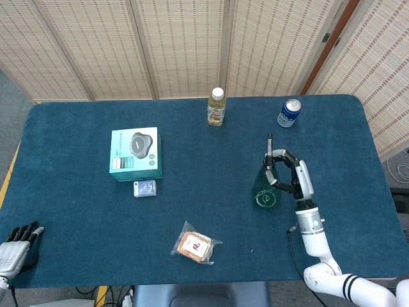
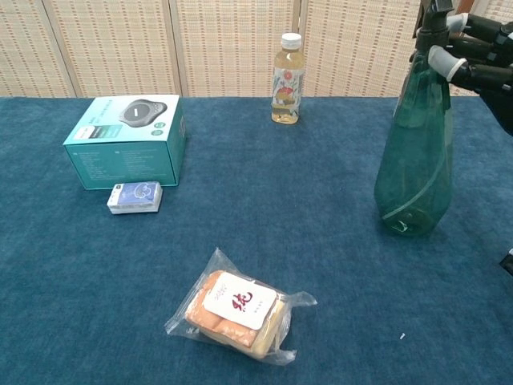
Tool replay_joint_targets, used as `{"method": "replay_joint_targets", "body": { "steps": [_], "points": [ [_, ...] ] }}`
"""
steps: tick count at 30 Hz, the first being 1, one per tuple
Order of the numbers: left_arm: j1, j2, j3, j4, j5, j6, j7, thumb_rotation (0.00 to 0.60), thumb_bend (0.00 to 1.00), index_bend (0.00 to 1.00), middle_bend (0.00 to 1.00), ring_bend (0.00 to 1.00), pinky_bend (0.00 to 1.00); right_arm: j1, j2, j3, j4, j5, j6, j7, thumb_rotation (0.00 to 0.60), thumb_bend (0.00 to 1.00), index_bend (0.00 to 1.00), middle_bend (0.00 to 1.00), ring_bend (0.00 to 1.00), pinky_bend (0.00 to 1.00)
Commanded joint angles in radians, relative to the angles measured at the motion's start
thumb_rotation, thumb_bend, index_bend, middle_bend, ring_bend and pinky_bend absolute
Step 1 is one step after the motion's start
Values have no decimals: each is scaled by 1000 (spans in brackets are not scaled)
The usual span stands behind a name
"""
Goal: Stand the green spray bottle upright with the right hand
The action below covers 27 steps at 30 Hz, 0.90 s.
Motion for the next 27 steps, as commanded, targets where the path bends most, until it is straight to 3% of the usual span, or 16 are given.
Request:
{"method": "replay_joint_targets", "body": {
  "steps": [1, 27],
  "points": [
    [4, 7, -3, -10, -6, 1, 9, 600, 531, 110, 0, 0, 0, 6, -8, -8, 18, -8, -3, 15, 600, 295, 473, 544, 416, 431],
    [8, 14, -4, -71, -11, 14, 87, 600, 531, 110, 0, 0, 0, -57, -7, -85, 71, -50, 70, 77, 600, 295, 473, 538, 415, 431]
  ]
}}
